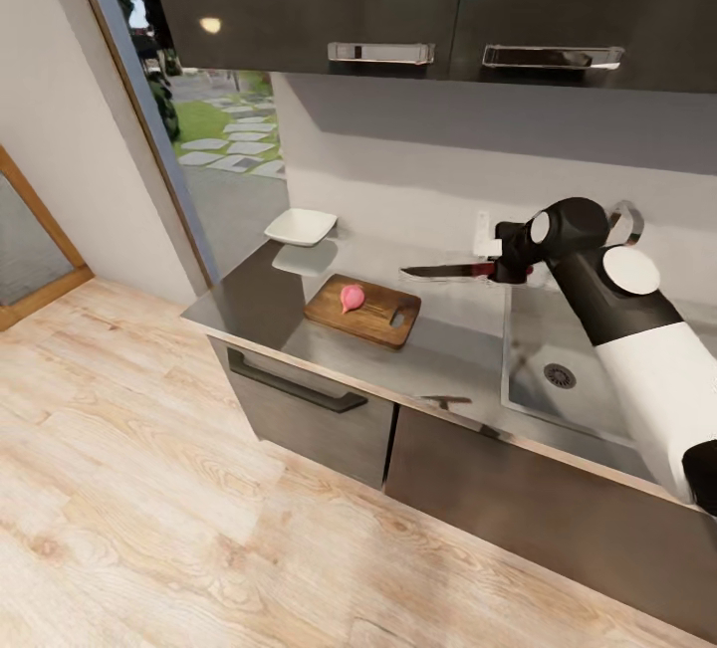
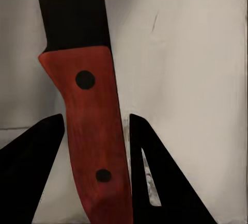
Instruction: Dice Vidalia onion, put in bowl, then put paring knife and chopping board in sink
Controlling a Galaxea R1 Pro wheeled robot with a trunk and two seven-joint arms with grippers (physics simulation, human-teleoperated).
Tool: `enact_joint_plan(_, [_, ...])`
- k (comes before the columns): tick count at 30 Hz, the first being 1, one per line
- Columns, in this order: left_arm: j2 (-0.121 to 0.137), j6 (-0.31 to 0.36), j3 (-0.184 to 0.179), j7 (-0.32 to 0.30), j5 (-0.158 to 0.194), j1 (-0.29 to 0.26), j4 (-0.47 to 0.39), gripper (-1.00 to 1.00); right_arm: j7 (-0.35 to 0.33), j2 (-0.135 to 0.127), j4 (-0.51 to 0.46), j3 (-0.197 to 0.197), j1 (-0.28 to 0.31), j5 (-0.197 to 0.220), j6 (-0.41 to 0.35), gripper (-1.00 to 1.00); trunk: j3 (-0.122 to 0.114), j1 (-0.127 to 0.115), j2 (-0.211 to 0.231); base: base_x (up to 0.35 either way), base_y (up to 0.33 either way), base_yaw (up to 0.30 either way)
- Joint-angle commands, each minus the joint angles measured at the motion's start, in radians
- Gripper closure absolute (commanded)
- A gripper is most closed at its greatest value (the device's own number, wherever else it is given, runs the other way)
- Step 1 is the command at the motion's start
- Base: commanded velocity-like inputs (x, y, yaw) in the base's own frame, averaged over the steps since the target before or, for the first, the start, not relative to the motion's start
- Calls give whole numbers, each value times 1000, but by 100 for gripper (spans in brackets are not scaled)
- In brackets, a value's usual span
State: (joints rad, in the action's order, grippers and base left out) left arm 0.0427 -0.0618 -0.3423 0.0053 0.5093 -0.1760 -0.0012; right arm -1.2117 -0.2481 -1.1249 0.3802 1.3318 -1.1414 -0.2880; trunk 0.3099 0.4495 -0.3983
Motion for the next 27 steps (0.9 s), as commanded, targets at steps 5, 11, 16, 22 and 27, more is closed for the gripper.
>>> enact_joint_plan(5, [5,-3,-9,1,6,0,-27,-100,107,6,28,5,1,-8,-107,100,2,1,-2,0,0,0])
enact_joint_plan(11, [7,-4,-10,1,2,0,-72,-100,303,42,57,35,-3,-11,-302,100,2,1,-2,0,0,0])
enact_joint_plan(16, [19,-6,-14,2,-4,0,-103,-100,382,85,66,52,-33,-11,-388,100,2,1,-2,0,0,0])
enact_joint_plan(22, [34,-80,-26,2,-3,0,-100,-100,389,107,66,81,-38,-12,-482,100,-2,1,-2,0,0,0])
enact_joint_plan(27, [38,-94,-29,2,-3,0,-94,-100,391,108,66,125,-41,-12,-493,100,-9,1,-2,0,0,0])
